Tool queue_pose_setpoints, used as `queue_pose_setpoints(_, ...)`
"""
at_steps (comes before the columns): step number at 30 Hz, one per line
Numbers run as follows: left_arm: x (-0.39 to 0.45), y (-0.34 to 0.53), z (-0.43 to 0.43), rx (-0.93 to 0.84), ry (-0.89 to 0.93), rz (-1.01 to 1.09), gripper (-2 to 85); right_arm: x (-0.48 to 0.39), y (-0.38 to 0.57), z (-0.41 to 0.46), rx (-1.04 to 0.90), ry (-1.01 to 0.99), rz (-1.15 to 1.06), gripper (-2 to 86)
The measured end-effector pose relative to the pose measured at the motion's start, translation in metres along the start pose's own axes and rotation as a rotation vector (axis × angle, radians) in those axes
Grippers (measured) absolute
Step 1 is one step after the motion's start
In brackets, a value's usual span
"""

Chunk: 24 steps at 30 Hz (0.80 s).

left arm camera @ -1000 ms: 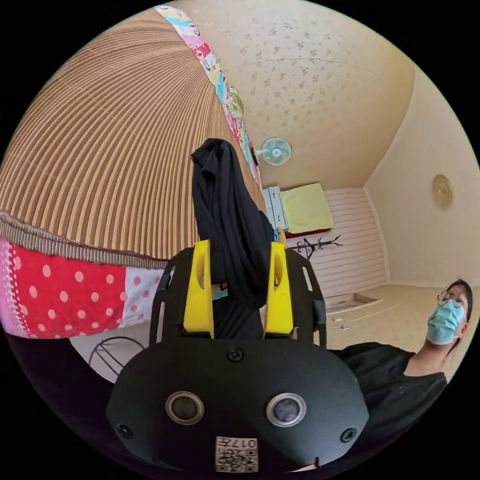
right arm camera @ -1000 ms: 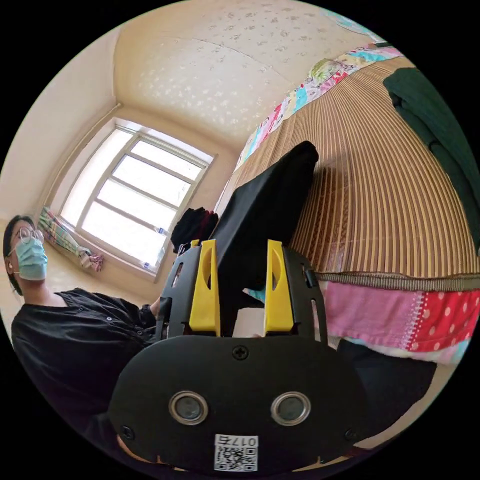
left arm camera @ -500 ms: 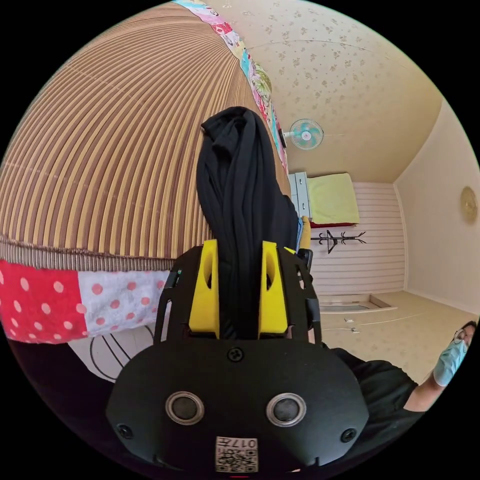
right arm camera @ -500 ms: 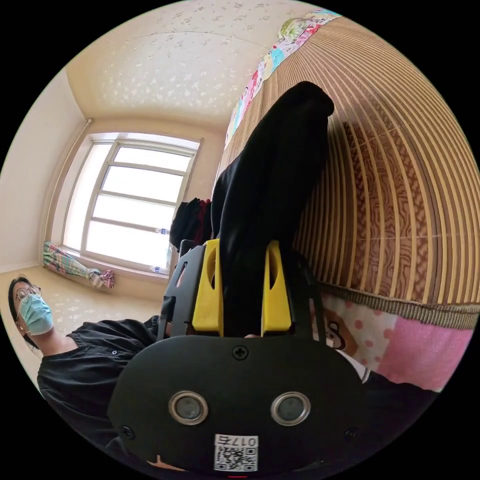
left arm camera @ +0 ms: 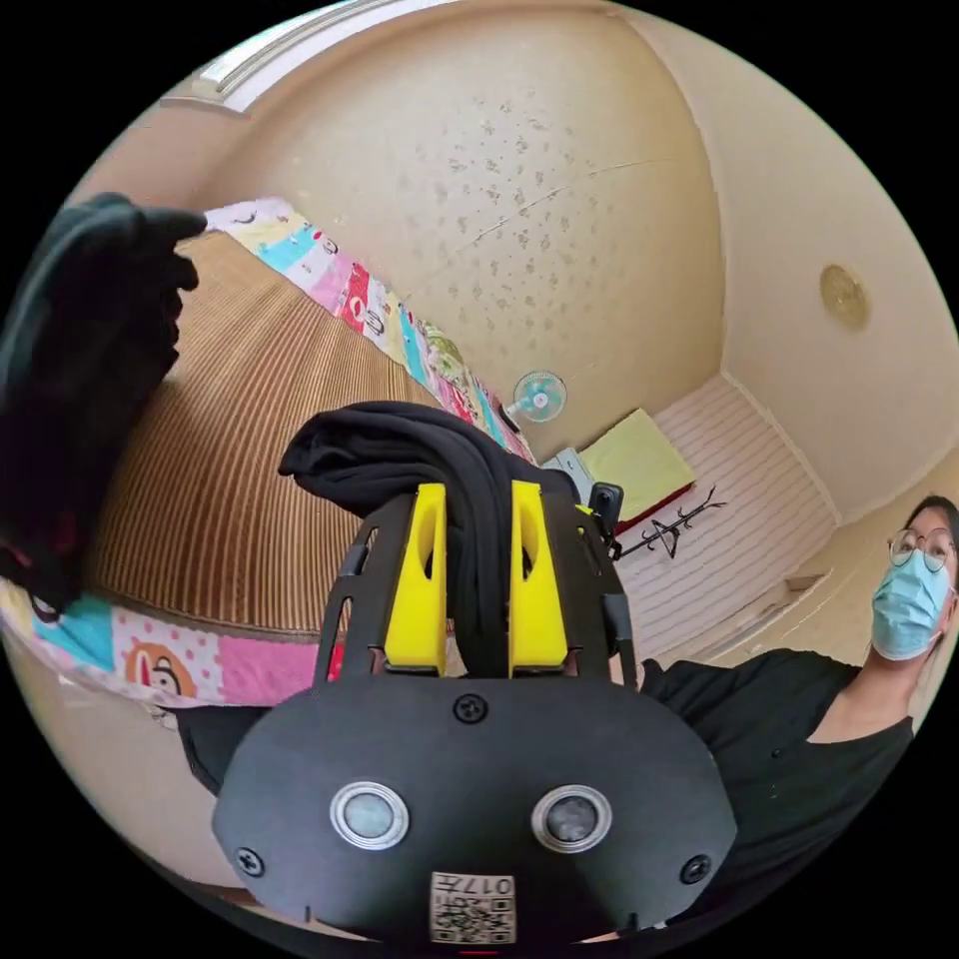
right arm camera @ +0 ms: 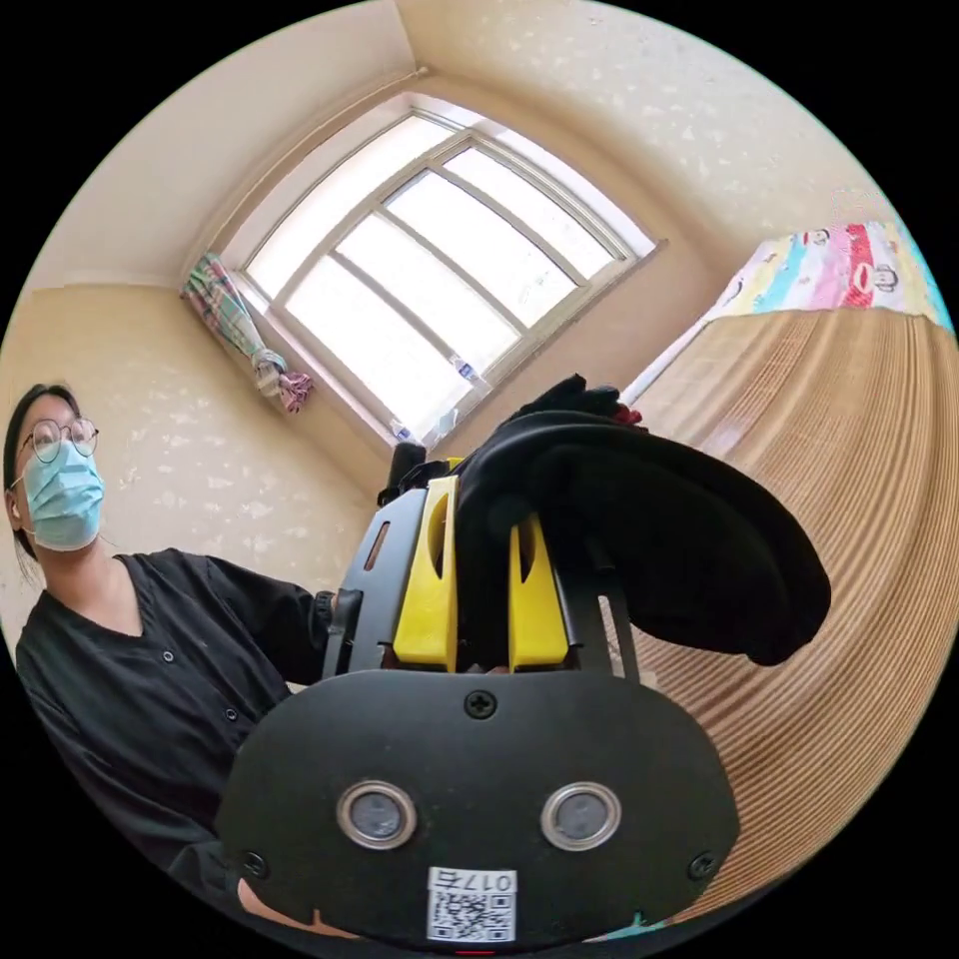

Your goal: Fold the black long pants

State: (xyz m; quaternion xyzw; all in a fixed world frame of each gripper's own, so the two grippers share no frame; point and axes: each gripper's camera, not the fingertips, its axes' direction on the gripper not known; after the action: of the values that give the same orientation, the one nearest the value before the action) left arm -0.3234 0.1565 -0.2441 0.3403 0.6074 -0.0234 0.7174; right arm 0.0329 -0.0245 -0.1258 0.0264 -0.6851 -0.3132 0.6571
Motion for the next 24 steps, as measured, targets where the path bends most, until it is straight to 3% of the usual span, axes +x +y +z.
queue_pose_setpoints(2, 0.015, -0.054, -0.067, 0.060, -0.063, 0.103, 10.0, -0.030, -0.063, 0.046, 0.033, -0.002, -0.152, 7.4)
queue_pose_setpoints(5, 0.006, -0.117, -0.135, 0.061, -0.187, 0.120, 10.6, -0.051, -0.127, 0.109, 0.093, 0.004, -0.207, 7.3)
queue_pose_setpoints(10, -0.061, -0.143, -0.220, 0.156, -0.583, -0.156, 11.1, -0.017, -0.163, 0.230, 0.017, 0.118, 0.159, 7.8)
queue_pose_setpoints(13, -0.095, -0.106, -0.233, 0.263, -0.564, -0.222, 8.7, 0.025, -0.134, 0.298, -0.194, 0.153, 0.295, 8.1)
queue_pose_setpoints(15, -0.113, -0.086, -0.205, 0.207, -0.508, -0.205, 8.8, 0.038, -0.110, 0.303, -0.121, 0.068, 0.317, 8.1)
queue_pose_setpoints(17, -0.149, -0.069, -0.141, -0.052, -0.530, -0.224, 8.9, 0.054, -0.093, 0.292, -0.025, -0.076, 0.389, 8.1)
queue_pose_setpoints(19, -0.153, -0.050, -0.126, -0.028, -0.544, -0.171, 8.0, 0.053, -0.090, 0.279, -0.027, -0.115, 0.393, 7.7)
queue_pose_setpoints(24, -0.131, -0.022, -0.145, 0.108, -0.640, -0.188, 4.9, 0.016, -0.064, 0.203, -0.184, 0.091, 0.101, 6.2)
